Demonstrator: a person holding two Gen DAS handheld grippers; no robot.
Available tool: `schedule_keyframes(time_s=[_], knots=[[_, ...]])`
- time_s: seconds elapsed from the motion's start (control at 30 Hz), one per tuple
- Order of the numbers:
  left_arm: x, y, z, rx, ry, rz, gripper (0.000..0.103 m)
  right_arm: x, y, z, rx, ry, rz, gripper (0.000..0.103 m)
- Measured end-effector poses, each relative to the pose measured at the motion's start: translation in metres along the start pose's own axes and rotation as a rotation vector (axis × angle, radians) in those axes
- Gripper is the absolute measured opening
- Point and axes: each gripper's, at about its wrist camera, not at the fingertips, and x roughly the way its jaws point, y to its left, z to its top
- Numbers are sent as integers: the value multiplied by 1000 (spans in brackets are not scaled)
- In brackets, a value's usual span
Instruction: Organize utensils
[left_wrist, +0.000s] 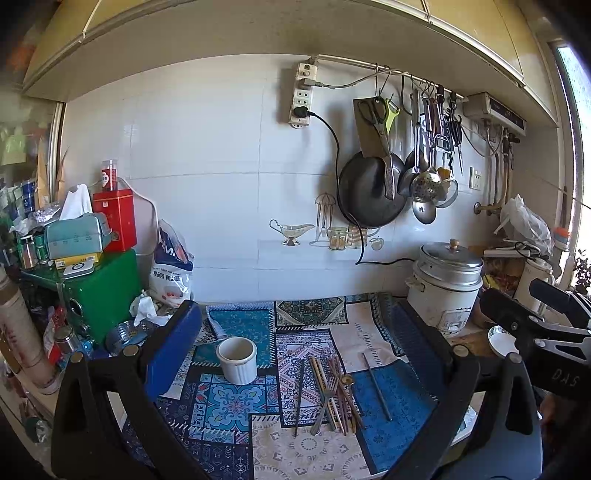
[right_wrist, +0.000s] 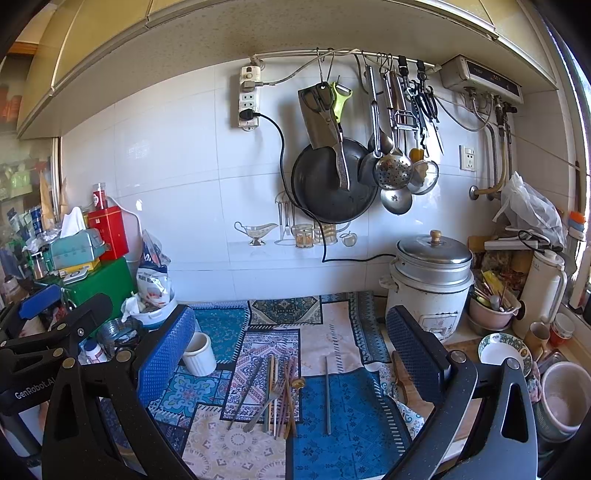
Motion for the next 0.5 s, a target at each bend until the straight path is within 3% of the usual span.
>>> schedule_keyframes(time_s=[0.5], knots=[[0, -1, -2, -5, -2, 7, 103, 1, 0, 0, -3, 1, -1, 103]])
